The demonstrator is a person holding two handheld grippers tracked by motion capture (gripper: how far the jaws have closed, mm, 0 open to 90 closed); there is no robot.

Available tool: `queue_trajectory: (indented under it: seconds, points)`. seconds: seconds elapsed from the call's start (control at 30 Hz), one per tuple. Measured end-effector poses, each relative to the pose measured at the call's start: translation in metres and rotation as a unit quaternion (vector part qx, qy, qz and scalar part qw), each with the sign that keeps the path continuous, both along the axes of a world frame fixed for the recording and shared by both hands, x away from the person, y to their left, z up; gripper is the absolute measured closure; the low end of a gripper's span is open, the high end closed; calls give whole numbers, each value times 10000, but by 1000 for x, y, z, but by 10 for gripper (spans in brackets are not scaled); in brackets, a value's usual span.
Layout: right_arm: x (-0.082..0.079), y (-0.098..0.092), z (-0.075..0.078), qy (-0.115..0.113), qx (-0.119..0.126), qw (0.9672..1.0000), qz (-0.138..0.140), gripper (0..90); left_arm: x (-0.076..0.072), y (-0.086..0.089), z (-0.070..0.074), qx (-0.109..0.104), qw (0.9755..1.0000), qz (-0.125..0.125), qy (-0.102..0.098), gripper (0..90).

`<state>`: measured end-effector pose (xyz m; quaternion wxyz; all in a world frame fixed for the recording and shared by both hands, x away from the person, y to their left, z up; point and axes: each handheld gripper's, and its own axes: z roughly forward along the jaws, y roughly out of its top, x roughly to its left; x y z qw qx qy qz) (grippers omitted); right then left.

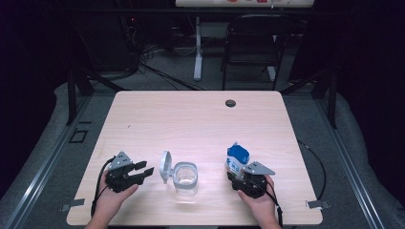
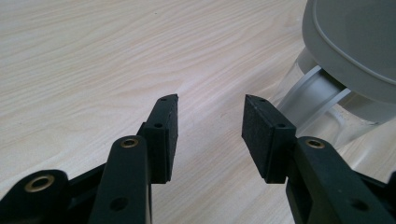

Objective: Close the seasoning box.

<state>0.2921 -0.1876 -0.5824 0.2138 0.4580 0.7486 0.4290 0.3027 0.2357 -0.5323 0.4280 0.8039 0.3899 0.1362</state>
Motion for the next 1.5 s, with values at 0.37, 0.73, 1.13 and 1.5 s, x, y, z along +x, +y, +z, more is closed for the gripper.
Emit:
queue_trajectory:
  seconds: [0.37,0.73,1.13,1.5]
  points:
    - [0,0,2,38,-66,10000,55,435,0,0,-1,-25,10000,9,-14,565]
    - [-1,3,7,8,-239,9995,186,435,1,1,-1,4,10000,20,1,564]
    - [-7,8,18,-192,-350,9987,332,435,1,1,-2,18,10000,16,16,563]
    - [-14,15,28,-353,-456,9973,459,435,2,2,-4,-28,10000,84,18,543]
